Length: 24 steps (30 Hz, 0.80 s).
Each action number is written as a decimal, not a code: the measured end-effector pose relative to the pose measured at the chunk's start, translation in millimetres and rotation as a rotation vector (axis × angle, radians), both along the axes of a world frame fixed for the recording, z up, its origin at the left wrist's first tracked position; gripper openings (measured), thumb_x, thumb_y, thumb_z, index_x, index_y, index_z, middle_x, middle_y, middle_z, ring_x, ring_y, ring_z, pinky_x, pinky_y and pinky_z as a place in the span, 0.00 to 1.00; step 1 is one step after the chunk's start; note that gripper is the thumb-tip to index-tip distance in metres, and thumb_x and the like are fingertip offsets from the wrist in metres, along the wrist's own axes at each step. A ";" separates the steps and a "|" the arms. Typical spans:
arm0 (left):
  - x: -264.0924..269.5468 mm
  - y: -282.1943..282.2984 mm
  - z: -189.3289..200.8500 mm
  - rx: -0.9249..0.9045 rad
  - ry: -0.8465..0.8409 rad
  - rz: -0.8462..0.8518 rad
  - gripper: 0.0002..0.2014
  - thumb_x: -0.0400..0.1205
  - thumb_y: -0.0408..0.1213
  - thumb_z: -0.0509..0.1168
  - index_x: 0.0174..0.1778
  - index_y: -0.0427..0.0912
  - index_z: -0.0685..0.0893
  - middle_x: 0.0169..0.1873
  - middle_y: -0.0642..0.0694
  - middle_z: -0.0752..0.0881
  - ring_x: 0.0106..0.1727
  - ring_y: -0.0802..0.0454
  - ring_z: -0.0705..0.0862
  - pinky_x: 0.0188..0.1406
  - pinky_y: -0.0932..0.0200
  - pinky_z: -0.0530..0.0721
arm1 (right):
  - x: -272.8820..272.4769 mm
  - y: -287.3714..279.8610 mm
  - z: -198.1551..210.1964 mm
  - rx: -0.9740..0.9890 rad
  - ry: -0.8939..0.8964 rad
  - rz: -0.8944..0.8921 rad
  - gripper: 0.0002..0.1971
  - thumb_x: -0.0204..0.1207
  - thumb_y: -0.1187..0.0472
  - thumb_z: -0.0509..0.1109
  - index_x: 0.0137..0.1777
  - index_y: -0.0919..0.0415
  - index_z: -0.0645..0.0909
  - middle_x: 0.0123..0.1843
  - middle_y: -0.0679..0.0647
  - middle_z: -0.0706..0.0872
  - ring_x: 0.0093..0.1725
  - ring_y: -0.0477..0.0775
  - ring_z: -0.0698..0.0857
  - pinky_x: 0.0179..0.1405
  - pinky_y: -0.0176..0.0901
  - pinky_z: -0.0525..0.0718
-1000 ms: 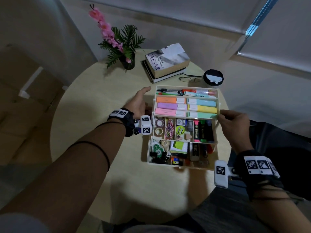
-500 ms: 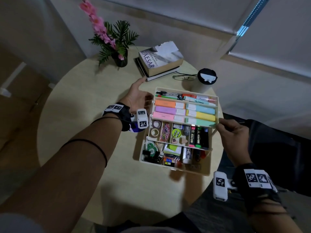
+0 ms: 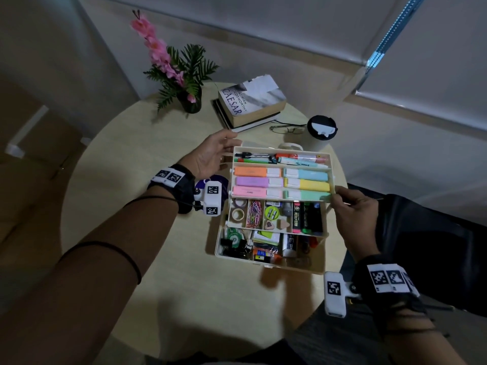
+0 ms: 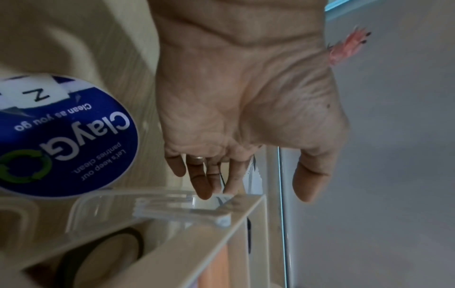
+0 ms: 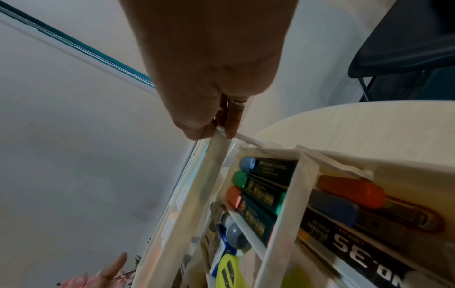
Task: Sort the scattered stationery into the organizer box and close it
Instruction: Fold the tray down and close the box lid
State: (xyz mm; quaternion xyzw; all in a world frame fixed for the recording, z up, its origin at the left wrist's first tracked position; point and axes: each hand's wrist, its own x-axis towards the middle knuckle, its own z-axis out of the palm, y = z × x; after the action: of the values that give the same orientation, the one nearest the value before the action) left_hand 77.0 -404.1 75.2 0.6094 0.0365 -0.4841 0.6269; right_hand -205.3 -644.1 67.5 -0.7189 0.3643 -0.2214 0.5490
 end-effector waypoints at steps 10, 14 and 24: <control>-8.6 27.2 -1.0 0.046 -0.115 0.047 0.07 0.76 0.44 0.79 0.43 0.53 0.86 0.57 0.41 0.86 0.60 0.38 0.83 0.61 0.49 0.79 | -21.1 29.0 0.9 -0.143 0.121 -0.079 0.04 0.78 0.59 0.79 0.51 0.54 0.93 0.44 0.47 0.95 0.44 0.46 0.93 0.44 0.43 0.89; -17.8 18.5 9.1 0.026 -0.226 -0.001 0.16 0.81 0.37 0.77 0.36 0.52 0.76 0.46 0.47 0.89 0.47 0.48 0.86 0.47 0.56 0.83 | -48.2 37.7 -2.5 -0.147 0.143 -0.063 0.04 0.78 0.56 0.82 0.50 0.53 0.91 0.46 0.48 0.94 0.44 0.45 0.92 0.41 0.36 0.88; -41.5 35.8 40.4 0.095 -0.817 -0.153 0.19 0.75 0.18 0.69 0.41 0.47 0.72 0.67 0.48 0.88 0.66 0.52 0.88 0.60 0.56 0.88 | -55.5 57.3 -6.4 -0.048 0.096 -0.064 0.05 0.80 0.59 0.80 0.42 0.52 0.90 0.33 0.48 0.92 0.32 0.47 0.91 0.33 0.47 0.89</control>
State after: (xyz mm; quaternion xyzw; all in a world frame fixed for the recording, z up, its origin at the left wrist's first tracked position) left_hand 35.5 -368.3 115.7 0.7805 -0.2382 -0.2454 0.5233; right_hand -260.8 -586.8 61.1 -0.7297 0.4075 -0.2130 0.5061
